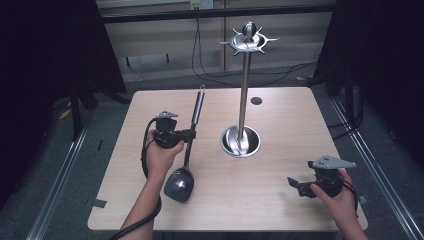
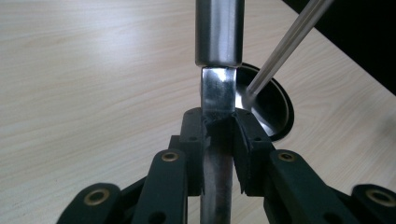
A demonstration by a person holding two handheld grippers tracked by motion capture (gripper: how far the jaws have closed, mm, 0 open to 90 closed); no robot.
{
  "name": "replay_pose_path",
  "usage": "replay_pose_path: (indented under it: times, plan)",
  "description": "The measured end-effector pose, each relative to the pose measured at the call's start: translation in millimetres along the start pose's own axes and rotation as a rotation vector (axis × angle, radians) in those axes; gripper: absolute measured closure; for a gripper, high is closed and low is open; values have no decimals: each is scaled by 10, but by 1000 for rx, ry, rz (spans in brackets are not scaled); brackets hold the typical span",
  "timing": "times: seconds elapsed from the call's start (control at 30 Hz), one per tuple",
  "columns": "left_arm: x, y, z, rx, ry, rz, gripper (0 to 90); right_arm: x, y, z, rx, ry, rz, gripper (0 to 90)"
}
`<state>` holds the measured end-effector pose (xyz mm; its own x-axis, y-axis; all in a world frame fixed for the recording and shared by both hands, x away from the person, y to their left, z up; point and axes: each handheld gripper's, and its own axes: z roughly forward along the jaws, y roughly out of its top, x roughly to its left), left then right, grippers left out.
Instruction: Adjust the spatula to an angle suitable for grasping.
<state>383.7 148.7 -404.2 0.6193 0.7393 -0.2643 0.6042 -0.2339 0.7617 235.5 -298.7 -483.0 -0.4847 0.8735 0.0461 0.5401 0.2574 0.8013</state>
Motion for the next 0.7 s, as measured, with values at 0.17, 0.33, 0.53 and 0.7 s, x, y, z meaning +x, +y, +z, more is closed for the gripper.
replay_pose_path:
  times: [0.17, 0.33, 0.53, 0.7]
  plan:
    - [-17, 13, -44, -42, -25, 13, 755, 4, 4, -3, -3, 0, 3, 26]
    - [-51, 54, -102, -88, -34, 21, 755, -2, -5, 3, -4, -4, 5, 26]
    - [-91, 94, -188, -151, -56, 29, 756, 1, -3, 6, -7, -4, 3, 26]
    - [-153, 129, -254, -184, -43, 65, 758, 7, -4, 9, -3, -1, 2, 26]
